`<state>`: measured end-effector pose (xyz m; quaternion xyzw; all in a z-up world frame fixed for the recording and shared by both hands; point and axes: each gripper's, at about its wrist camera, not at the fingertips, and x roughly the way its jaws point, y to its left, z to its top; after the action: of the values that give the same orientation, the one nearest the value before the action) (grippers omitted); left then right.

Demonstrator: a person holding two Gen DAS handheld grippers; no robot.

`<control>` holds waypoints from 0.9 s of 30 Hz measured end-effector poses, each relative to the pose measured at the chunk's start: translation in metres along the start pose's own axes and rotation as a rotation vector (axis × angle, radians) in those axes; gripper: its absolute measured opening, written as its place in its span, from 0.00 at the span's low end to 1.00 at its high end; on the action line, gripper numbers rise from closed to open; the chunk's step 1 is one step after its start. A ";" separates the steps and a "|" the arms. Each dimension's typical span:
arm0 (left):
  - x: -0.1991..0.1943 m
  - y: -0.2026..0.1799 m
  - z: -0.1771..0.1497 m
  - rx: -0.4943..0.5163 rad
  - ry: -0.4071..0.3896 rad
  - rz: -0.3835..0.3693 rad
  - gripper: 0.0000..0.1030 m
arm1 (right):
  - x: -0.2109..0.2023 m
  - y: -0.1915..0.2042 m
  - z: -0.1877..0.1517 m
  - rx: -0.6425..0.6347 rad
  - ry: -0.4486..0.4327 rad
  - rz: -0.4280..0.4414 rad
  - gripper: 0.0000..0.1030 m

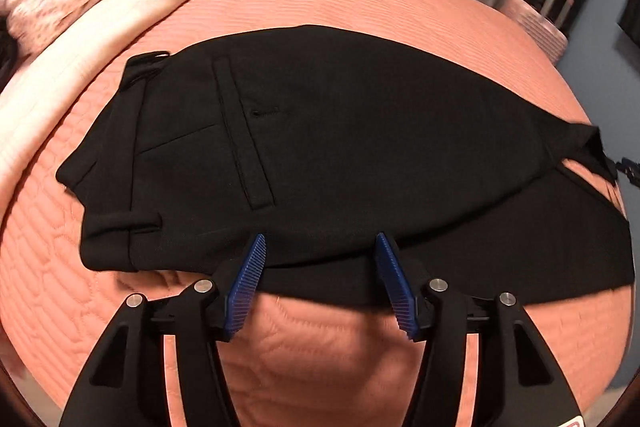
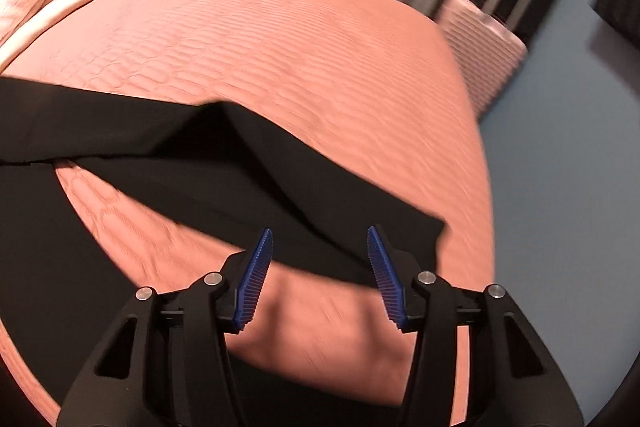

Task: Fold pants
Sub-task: 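Lay the leg ends over the waistband and open both grippers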

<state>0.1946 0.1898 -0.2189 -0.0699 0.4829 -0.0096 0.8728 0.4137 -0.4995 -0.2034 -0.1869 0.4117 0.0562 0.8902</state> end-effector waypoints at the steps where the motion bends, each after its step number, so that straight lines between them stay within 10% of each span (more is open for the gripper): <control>1: 0.001 -0.001 0.000 -0.014 -0.007 0.009 0.55 | 0.008 0.005 0.006 -0.028 0.002 -0.014 0.53; 5: 0.000 0.003 0.006 -0.087 -0.043 0.028 0.55 | 0.045 0.013 0.023 -0.098 0.038 -0.069 0.54; 8: 0.002 0.008 0.010 -0.147 -0.064 0.043 0.55 | 0.057 0.002 0.026 -0.071 0.074 -0.038 0.03; 19: -0.005 0.054 0.037 -0.113 -0.024 0.171 0.55 | -0.121 0.024 -0.015 -0.189 -0.066 0.021 0.02; 22: -0.023 0.056 0.029 -0.079 -0.035 0.122 0.55 | -0.158 0.050 -0.052 -0.240 -0.013 0.024 0.02; 27: -0.032 0.067 -0.014 -0.116 0.006 0.061 0.57 | -0.105 0.081 -0.123 -0.283 0.196 0.012 0.02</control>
<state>0.1619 0.2574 -0.2078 -0.1054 0.4871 0.0449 0.8658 0.2363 -0.4653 -0.2200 -0.3124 0.4856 0.1002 0.8103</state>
